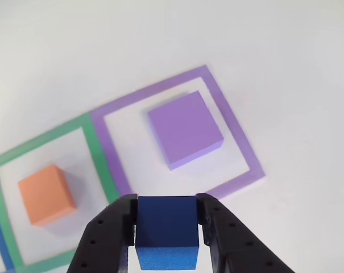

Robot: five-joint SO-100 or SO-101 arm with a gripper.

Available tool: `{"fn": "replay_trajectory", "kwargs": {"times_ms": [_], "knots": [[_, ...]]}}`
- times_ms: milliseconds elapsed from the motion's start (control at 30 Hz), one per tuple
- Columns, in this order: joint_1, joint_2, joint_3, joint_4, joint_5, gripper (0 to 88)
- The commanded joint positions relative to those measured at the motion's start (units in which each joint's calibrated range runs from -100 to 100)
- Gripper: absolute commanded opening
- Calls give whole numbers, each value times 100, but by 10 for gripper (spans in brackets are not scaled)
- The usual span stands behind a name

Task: Tower of hanoi

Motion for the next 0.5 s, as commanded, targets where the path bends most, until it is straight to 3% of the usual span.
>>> {"fn": "replay_trajectory", "kwargs": {"times_ms": [0,167,467], "knots": [[230,62,1673,-2822,0,1],[283,1047,2664,-5445,0,1],[321,2337,2691,-7225,0,2]]}}
